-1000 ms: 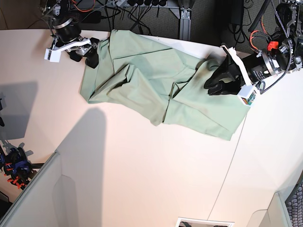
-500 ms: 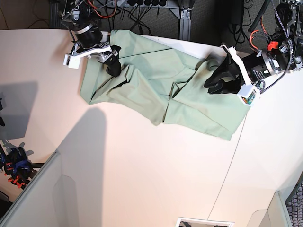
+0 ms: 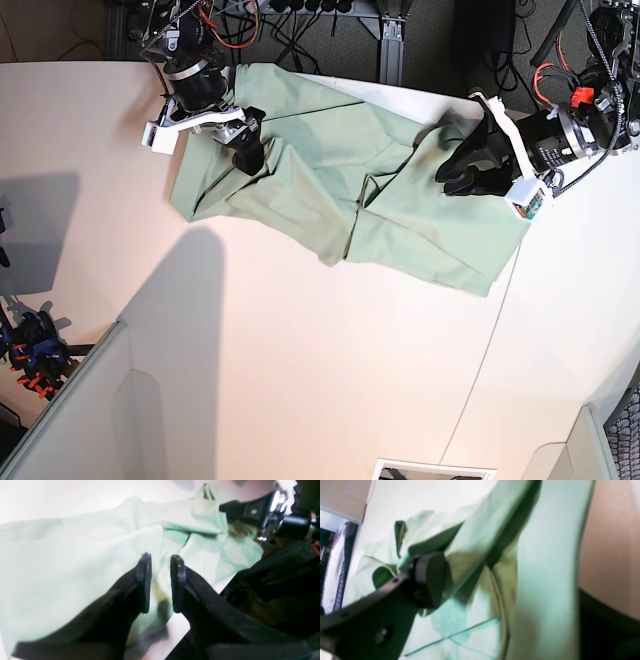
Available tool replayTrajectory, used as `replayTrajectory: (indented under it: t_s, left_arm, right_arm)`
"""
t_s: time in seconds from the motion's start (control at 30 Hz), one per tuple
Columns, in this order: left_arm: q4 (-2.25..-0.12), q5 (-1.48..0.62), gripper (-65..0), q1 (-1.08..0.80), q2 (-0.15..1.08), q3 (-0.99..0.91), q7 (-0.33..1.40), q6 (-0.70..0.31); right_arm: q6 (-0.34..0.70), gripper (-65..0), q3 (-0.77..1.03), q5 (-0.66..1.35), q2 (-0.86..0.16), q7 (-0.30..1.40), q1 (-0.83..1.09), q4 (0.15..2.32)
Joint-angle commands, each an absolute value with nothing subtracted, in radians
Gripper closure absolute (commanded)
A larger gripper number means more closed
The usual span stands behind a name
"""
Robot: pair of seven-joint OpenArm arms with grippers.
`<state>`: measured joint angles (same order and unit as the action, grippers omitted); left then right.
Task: Fold the T-shirt properly
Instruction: 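Grasp the collar end with the right gripper and fold it over the bundle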
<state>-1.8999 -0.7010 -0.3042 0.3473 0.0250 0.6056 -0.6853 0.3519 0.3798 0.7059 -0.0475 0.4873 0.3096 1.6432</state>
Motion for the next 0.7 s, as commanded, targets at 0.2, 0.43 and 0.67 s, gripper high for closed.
replayTrajectory:
  t_s: [0.2, 0.43, 0.67]
  left_arm:
    - [-1.919, -0.722, -16.7, -0.3, 0.386, 0.02, 0.584, -0.698]
    - [-1.919, -0.726, -16.7, -0.299, 0.385, 0.02, 0.584, -0.698]
    - [-1.919, -0.745, -16.7, -0.299, 0.386, -0.009, 0.584, -0.698]
  right_arm:
    - [0.364, -15.9, 0.345, 0.616, -0.051, 0.46, 0.287, 1.657]
    - [0.364, 0.0, 0.325, 0.503, -0.021, 0.437, 0.26, 1.657]
    - [0.364, 0.0, 0.347, 0.418, -0.041, 0.385, 0.255, 1.657]
